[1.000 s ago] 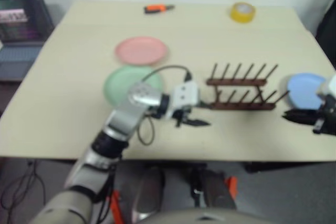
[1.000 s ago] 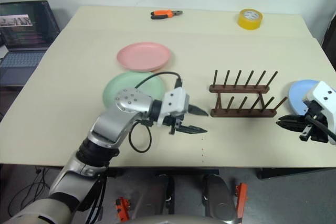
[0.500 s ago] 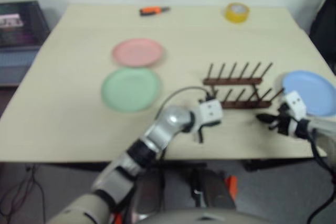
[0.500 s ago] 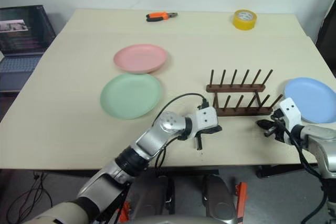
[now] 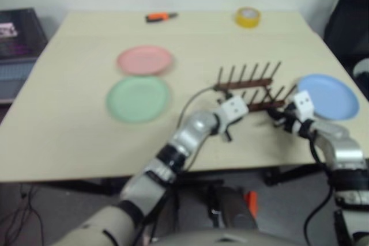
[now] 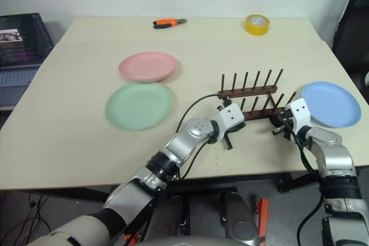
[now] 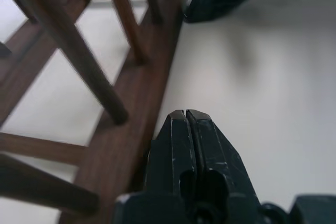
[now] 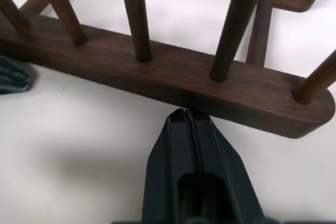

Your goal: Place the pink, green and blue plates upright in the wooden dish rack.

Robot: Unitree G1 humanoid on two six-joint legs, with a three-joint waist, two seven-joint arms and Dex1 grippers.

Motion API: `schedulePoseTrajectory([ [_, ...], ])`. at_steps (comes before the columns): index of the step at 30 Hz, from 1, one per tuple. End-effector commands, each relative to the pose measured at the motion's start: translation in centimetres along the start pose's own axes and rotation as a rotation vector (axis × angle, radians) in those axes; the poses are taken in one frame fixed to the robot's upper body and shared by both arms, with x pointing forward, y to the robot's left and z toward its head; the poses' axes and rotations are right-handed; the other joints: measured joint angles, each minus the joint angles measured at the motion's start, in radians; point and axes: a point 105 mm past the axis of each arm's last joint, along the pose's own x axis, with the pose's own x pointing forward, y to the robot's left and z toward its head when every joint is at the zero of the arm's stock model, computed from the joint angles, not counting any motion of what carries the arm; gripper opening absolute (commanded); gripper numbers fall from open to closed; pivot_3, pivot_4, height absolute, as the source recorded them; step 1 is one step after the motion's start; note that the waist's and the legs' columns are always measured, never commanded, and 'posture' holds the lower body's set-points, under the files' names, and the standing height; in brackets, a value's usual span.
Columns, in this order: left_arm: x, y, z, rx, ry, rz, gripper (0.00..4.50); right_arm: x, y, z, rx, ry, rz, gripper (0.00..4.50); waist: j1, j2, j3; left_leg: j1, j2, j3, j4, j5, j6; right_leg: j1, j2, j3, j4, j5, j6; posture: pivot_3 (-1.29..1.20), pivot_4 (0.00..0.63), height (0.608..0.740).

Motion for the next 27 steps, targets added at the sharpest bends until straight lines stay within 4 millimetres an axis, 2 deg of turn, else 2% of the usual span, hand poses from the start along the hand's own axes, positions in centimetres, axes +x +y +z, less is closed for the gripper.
schedulePoseTrajectory([
  [1, 0.2, 1.1, 1.4, 0.027, -0.046, 0.044, 0.07, 0.6, -0.2, 1.1, -0.038, -0.04, -0.012, 0.0, -0.001, 0.0, 0.0, 0.0, 0.0, 0.0, 0.0, 0.0, 0.0, 0.0, 0.0, 0.0, -0.001, 0.001, 0.002, 0.0, 0.15, 0.74],
  [4, 0.1, 2.0, 1.2, 0.074, -0.036, 0.064, 0.07, 1.2, 0.4, 2.1, -0.043, -0.08, 0.011, 0.0, -0.002, 0.0, 0.0, 0.0, 0.001, 0.002, 0.0, 0.001, 0.001, -0.001, 0.001, 0.004, 0.0, 0.005, 0.007, 0.0, 0.15, 0.74],
  [9, -0.2, 2.9, 1.2, 0.089, -0.043, 0.071, 0.07, 2.0, 0.1, 3.8, -0.067, -0.152, -0.019, 0.0, -0.001, 0.0, 0.0, 0.0, 0.0, 0.006, 0.0, 0.005, 0.008, -0.002, 0.001, 0.009, 0.0, 0.008, 0.008, 0.0, 0.15, 0.74],
  [12, -0.2, 3.5, 0.9, 0.098, -0.037, 0.086, 0.07, 2.8, 0.3, 4.7, -0.066, -0.189, -0.025, 0.0, 0.002, 0.001, 0.0, -0.002, -0.003, 0.007, -0.002, 0.0, 0.013, -0.003, 0.0, 0.011, 0.001, 0.015, 0.005, 0.0, 0.15, 0.74],
  [17, -0.3, 4.4, 0.7, 0.121, -0.041, 0.116, 0.07, 3.5, 0.7, 5.5, -0.07, -0.222, -0.025, 0.0, 0.01, 0.001, 0.0, -0.004, -0.003, 0.006, -0.005, -0.006, 0.017, -0.006, 0.001, 0.011, 0.001, 0.014, 0.008, 0.0, 0.15, 0.74],
  [21, -0.4, 4.8, 0.9, 0.146, -0.057, 0.106, 0.07, 3.4, 1.0, 5.4, -0.073, -0.211, 0.003, 0.0, 0.014, 0.001, 0.0, -0.004, -0.003, 0.007, -0.005, -0.006, 0.017, -0.006, 0.001, 0.011, 0.0, 0.013, 0.008, 0.0, 0.15, 0.74],
  [24, -0.8, 4.0, 0.7, 0.179, -0.069, 0.028, 0.07, 2.9, 0.9, 5.4, -0.077, -0.2, 0.023, 0.0, 0.014, 0.001, 0.0, -0.004, -0.003, 0.007, -0.004, -0.006, 0.017, -0.006, 0.001, 0.011, 0.001, 0.014, 0.008, 0.0, 0.15, 0.74],
  [27, -1.7, 3.6, 0.5, 0.192, -0.08, -0.011, 0.07, 1.6, 2.3, 5.0, -0.071, -0.148, 0.153, 0.0, 0.018, 0.002, -0.001, -0.004, -0.003, 0.007, -0.004, -0.006, 0.017, -0.006, 0.001, 0.011, 0.001, 0.013, 0.006, 0.0, 0.15, 0.74],
])
